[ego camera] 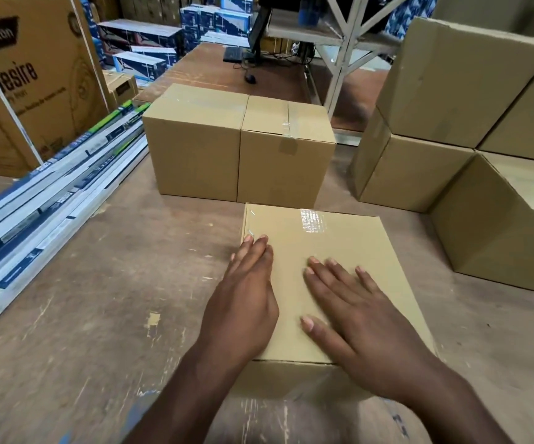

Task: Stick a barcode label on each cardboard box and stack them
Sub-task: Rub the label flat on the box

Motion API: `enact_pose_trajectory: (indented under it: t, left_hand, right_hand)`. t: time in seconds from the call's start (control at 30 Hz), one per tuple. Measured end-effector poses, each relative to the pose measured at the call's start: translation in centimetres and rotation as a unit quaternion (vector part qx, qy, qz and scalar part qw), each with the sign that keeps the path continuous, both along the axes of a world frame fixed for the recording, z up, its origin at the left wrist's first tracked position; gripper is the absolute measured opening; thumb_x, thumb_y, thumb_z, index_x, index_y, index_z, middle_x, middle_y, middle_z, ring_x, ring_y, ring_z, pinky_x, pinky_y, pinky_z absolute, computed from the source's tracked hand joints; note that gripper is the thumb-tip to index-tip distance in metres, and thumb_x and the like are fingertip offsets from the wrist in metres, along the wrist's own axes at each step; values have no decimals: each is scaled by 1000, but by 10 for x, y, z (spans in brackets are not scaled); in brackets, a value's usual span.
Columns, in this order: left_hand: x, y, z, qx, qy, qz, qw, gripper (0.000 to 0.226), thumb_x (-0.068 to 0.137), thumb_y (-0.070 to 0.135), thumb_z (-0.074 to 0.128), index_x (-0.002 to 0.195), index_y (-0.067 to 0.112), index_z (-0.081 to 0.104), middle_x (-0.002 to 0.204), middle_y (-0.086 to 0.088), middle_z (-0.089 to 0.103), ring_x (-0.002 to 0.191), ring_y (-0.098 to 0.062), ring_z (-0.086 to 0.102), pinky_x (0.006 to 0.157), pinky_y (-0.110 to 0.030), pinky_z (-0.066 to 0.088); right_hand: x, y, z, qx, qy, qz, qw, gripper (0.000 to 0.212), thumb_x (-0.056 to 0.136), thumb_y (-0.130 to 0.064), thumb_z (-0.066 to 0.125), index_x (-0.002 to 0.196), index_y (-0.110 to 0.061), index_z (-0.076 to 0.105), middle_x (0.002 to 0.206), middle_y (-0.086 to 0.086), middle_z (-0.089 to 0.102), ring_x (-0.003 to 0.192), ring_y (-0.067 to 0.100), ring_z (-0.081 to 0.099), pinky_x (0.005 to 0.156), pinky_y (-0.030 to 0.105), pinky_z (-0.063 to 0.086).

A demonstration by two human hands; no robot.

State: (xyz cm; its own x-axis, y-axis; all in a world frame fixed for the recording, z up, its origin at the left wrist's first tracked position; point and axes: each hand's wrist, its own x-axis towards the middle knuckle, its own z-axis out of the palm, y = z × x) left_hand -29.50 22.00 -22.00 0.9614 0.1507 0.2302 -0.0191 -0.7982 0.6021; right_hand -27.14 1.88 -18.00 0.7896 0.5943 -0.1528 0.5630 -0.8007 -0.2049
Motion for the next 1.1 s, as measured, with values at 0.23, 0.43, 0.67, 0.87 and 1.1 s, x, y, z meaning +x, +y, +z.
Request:
enact_pose_trajectory:
  t: [0.23, 0.43, 0.67, 0.87, 1.1]
  left_hand:
    - [-1, 0, 2, 8, 14, -6, 1000, 57, 104, 10, 32, 161, 19, 26, 169, 15, 13, 155, 0, -5, 124, -18, 4]
    - [-3, -2, 6, 10, 30, 4, 999, 58, 104, 12, 31, 161, 21, 23, 169, 16, 11, 155, -1, -6, 127, -25, 10]
    - [-3, -5, 11, 41, 40, 18, 998, 60, 103, 11, 32, 162, 19, 22, 170, 11, 12, 156, -5, -5, 128, -31, 2]
    - [-4, -4, 8, 24, 38, 16, 999, 59, 103, 11, 33, 161, 19, 26, 169, 13, 13, 155, -3, -4, 127, -32, 12]
    - [-3, -4, 9, 7, 36, 14, 999, 58, 104, 12, 32, 161, 22, 26, 169, 17, 13, 154, 0, -4, 125, -27, 18]
  right_hand:
    - [26, -30, -7, -4, -40, -123, 992, 86, 87, -79, -7, 164, -40, -4, 169, -24, -12, 154, -4, -17, 129, 36, -9]
    - [34, -12, -4, -29, -54, -86, 994, 78, 89, -84, -1, 159, -51, -15, 166, -23, -28, 153, 5, -30, 128, 44, -15]
    - [12, -21, 6, -78, -136, -31, 987, 90, 91, -86, 1, 161, -38, 31, 173, -13, 3, 159, 14, -17, 127, 47, -15]
    - [10, -30, -1, 10, -207, 25, 978, 60, 101, -68, 36, 134, -29, 68, 155, -6, 53, 151, 24, 39, 123, 58, 26]
    - [29, -25, -21, 175, -236, -16, 956, 19, 98, -26, 64, 108, -20, 79, 101, -6, 65, 93, 22, 57, 72, 36, 49]
